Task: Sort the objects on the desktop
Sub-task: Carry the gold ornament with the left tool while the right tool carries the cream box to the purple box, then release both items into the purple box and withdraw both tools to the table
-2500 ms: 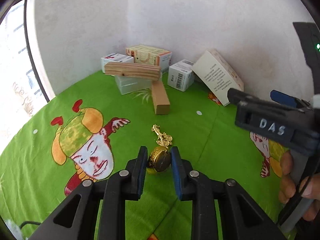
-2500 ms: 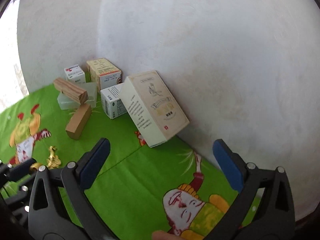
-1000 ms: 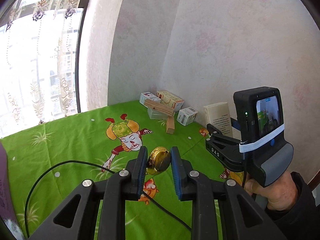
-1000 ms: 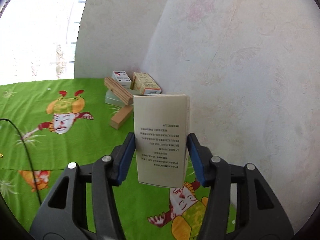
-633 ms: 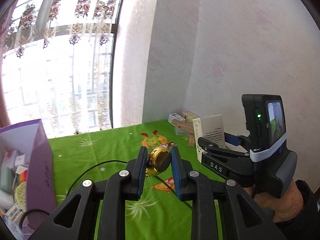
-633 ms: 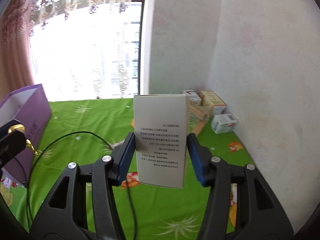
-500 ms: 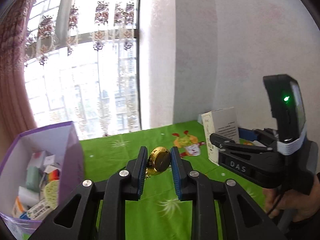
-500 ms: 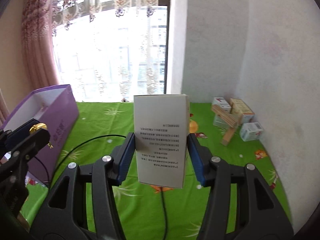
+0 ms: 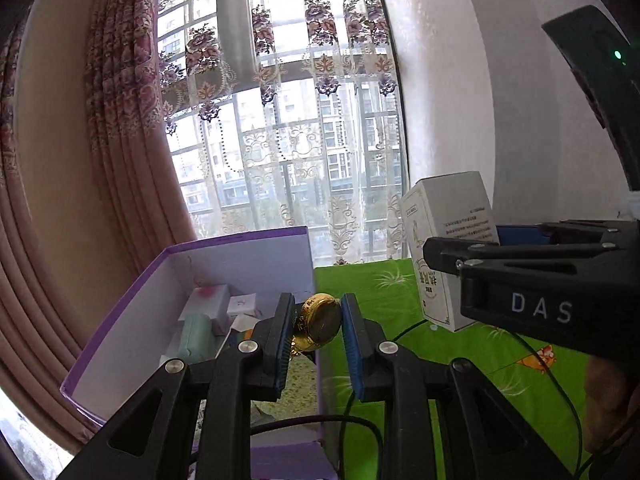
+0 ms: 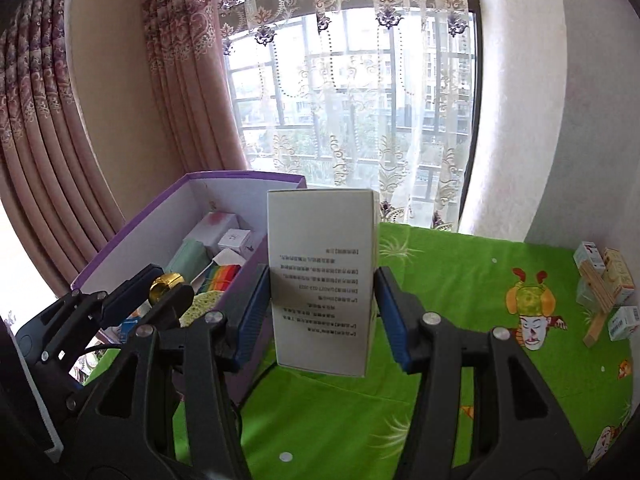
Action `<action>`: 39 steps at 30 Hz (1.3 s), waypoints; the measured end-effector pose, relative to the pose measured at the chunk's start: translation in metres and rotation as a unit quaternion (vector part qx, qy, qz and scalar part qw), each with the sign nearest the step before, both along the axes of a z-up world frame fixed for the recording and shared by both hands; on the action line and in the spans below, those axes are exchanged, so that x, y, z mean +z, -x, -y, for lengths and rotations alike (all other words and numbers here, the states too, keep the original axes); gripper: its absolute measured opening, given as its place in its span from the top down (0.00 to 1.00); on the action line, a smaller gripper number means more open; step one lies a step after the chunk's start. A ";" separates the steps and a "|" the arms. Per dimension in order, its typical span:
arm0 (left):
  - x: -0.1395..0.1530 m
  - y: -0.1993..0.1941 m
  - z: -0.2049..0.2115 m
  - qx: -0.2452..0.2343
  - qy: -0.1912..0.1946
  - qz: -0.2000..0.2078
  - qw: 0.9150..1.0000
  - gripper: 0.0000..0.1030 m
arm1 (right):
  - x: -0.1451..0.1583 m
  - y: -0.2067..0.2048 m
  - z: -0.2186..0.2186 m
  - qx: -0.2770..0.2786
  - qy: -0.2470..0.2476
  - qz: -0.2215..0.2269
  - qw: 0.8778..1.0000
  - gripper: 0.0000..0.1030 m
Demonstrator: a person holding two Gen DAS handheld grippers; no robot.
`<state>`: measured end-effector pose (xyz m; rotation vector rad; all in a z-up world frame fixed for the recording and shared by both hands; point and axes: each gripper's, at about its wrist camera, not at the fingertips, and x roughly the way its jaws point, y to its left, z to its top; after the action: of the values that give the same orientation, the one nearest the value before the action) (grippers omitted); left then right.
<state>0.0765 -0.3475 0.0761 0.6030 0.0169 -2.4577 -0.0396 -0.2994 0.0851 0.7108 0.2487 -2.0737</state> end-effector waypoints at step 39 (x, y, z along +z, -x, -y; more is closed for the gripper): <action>-0.007 -0.037 0.092 0.113 -0.082 -0.019 0.990 0.44 | -0.016 -0.017 0.039 0.053 0.022 0.012 0.998 0.22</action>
<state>0.1140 -0.4399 0.0696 0.5899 0.2902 -2.2607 -0.0222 -0.3379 0.0690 0.6800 0.2216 -1.9631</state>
